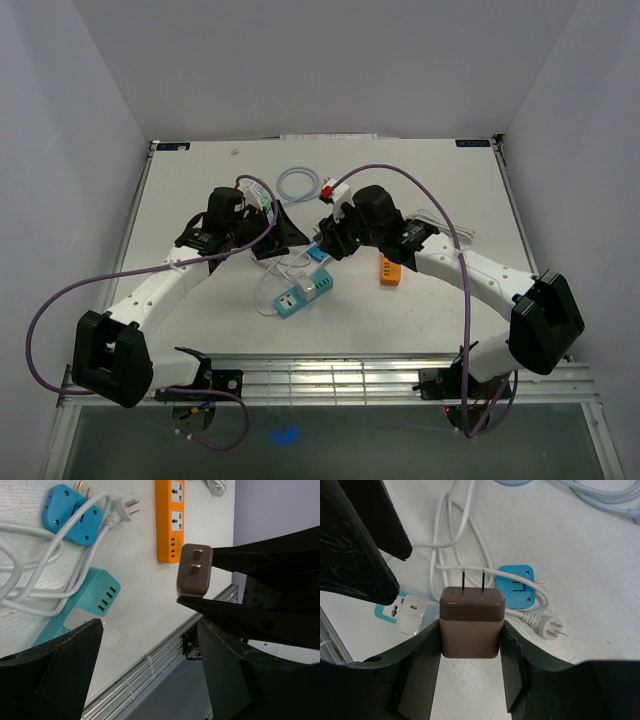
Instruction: Insert the plug
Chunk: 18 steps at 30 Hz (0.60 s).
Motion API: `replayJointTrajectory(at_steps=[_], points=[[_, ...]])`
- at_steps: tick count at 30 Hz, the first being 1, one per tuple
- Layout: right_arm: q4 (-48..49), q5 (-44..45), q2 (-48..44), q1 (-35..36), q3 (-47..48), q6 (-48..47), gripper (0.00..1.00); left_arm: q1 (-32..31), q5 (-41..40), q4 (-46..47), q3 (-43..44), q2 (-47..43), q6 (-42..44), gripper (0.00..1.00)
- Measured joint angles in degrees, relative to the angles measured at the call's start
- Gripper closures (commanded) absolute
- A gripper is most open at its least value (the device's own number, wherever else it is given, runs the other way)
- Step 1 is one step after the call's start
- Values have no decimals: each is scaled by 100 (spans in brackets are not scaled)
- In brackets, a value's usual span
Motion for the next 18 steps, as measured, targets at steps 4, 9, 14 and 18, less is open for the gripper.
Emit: replayJointTrajectory(at_steps=[4,9,14,18], points=[[-44,11,0,140,4,-61,64,0,229,234,0,2,-87,12],[-140,70,33,317,101,-118,64,-13,420,490,0,61,-168,12],[-157,74,107,439,291,-142,64,-92,457,603,0,201,-221,12],[-173,74,142,498,323,-146,64,-138,457,662,0,289,-251,15]])
